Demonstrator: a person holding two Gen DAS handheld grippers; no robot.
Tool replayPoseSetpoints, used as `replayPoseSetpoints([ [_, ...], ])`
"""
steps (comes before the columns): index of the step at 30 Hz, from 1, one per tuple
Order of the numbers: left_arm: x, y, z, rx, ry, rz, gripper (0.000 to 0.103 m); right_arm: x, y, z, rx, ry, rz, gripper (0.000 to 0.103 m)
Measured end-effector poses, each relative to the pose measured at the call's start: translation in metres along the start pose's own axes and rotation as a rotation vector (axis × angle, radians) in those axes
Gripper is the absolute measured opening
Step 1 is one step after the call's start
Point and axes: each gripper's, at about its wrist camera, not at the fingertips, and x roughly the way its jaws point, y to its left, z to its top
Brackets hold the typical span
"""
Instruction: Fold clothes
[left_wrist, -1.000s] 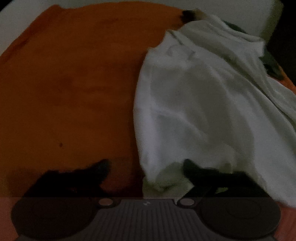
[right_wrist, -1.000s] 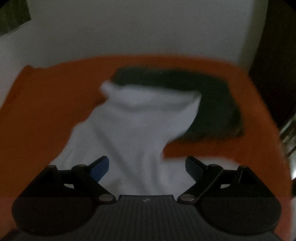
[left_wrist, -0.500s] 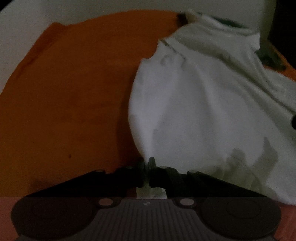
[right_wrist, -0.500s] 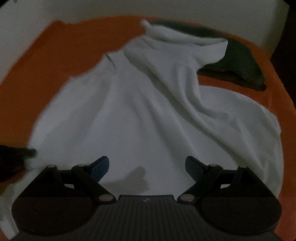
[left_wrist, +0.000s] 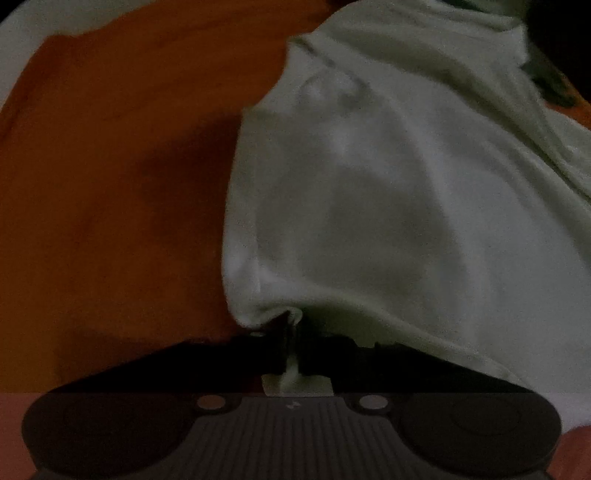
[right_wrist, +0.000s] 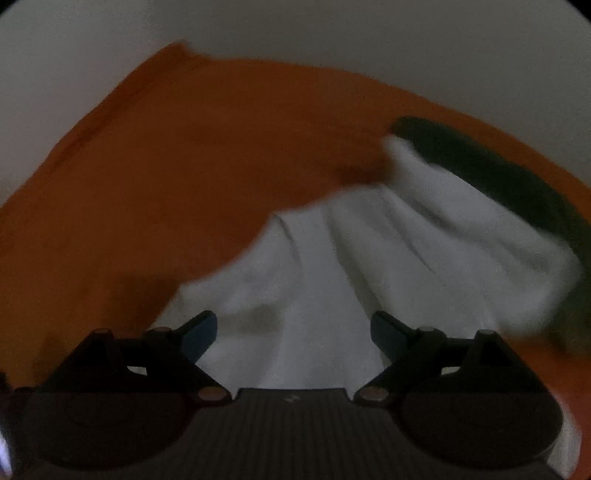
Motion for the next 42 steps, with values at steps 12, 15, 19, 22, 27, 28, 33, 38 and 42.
replayPoseSetpoints([
  [12, 0.000, 0.041, -0.028, -0.174, -0.068, -0.213, 0.004, 0.132, 0.002, 0.082, -0.368, 0.046, -0.090, 0.088],
  [15, -0.003, 0.044, -0.031, -0.193, -0.074, -0.219, 0.004, 0.139, 0.010, 0.086, -0.378, 0.075, -0.086, 0.080],
  [19, -0.007, 0.046, -0.034, -0.199, -0.085, -0.218, 0.004, 0.160, 0.025, 0.080, -0.530, 0.167, -0.099, 0.074],
  [22, -0.011, 0.047, -0.037, -0.202, -0.093, -0.218, 0.004, 0.177, 0.033, 0.076, -0.598, 0.188, -0.112, 0.074],
  [27, -0.011, 0.057, -0.036, -0.228, -0.064, -0.253, 0.006, 0.221, 0.042, 0.069, -0.739, 0.336, -0.110, 0.079],
  [28, -0.010, 0.060, -0.035, -0.242, -0.052, -0.266, 0.013, 0.227, 0.043, 0.066, -0.796, 0.384, -0.114, 0.081],
  [33, -0.027, 0.074, -0.021, -0.264, -0.067, -0.299, 0.056, 0.203, 0.019, 0.095, -0.761, 0.341, 0.008, 0.083],
  [38, -0.031, 0.071, -0.005, -0.206, -0.072, -0.347, 0.098, 0.181, -0.018, 0.109, -0.857, 0.402, 0.036, 0.087],
  [42, -0.015, 0.065, -0.003, -0.200, -0.047, -0.416, 0.101, 0.196, -0.022, 0.087, -1.088, 0.510, 0.043, 0.091],
])
